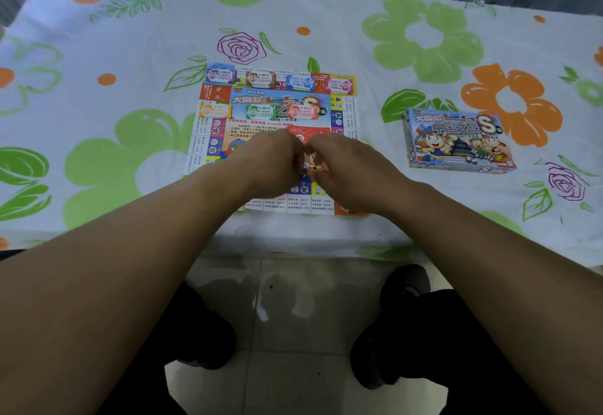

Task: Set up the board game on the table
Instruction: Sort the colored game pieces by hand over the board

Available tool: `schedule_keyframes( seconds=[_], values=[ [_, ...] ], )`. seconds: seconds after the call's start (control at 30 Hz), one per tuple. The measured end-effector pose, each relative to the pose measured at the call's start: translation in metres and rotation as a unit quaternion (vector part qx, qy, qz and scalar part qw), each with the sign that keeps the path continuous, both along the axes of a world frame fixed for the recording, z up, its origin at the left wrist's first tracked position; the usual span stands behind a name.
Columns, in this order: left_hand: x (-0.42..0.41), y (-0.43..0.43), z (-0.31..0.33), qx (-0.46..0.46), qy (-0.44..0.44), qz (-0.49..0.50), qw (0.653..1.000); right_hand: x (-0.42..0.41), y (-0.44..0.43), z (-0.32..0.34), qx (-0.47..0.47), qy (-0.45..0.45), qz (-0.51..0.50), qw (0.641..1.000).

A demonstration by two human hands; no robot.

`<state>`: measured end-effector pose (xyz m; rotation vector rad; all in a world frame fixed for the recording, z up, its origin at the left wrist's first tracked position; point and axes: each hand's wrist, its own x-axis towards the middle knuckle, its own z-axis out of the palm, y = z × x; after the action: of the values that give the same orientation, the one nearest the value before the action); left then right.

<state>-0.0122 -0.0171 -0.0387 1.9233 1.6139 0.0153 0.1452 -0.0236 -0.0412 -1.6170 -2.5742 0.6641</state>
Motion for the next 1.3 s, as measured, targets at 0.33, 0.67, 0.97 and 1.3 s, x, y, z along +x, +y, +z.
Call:
schedule_keyframes(
  seconds=[0.33, 0.67, 0.97, 1.3],
  values=[
    [-0.001, 0.001, 0.011, -0.034, -0.121, 0.055, 0.99, 0.006, 0.004, 0.008, -0.081, 0.188, -0.143, 0.968],
    [-0.008, 0.003, 0.014, -0.016, -0.019, -0.027, 0.999, 0.036, -0.01, 0.015, -0.063, 0.011, -0.043, 0.997],
    [-0.006, -0.001, 0.017, -0.023, -0.002, -0.044, 0.999, 0.043, -0.022, 0.007, -0.014, -0.054, 0.013, 0.998],
    [-0.006, 0.0, 0.016, -0.036, 0.01, -0.057, 0.998, 0.043, -0.029, -0.005, -0.006, -0.074, 0.034, 0.997]
  ],
)
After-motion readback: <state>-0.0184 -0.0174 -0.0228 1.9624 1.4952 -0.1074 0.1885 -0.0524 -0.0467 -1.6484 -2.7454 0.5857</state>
